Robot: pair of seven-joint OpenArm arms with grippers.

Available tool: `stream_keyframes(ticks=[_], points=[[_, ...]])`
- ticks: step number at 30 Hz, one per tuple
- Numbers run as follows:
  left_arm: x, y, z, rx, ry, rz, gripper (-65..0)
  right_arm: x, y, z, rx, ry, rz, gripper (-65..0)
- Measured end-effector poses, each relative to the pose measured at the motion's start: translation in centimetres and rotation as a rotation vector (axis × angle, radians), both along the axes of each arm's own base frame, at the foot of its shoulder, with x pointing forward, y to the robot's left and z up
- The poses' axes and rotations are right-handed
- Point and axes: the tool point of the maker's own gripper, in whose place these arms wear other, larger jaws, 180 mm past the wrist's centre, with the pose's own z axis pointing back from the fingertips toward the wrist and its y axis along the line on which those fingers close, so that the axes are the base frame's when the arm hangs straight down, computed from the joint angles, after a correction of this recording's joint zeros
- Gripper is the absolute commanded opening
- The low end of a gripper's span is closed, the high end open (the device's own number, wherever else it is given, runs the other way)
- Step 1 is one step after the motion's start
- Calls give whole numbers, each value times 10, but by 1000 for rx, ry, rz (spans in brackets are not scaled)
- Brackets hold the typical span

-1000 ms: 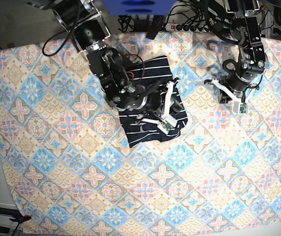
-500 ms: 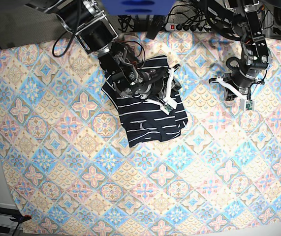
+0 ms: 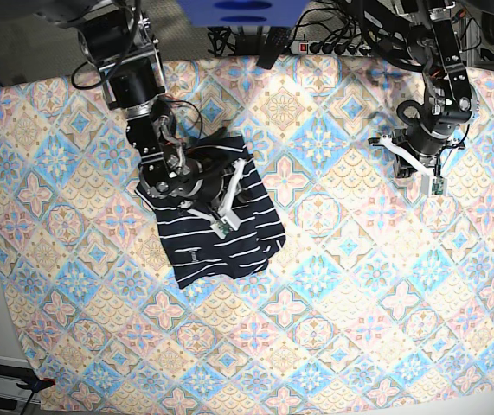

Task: Fold the T-shirt properly
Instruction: 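Drag the folded bundle with the right gripper away from the arms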

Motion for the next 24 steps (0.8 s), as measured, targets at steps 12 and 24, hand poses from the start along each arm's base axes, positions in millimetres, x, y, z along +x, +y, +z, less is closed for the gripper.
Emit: stream_keyframes(ticks=[12,24], points=[[2,-2,1,-2,-4,-4,-644,60,-106,11,-155,-4,-239,-604],[1,-1,0,-3,-1,-3,-644,23,-95,20,-208,-9,-180,-604]])
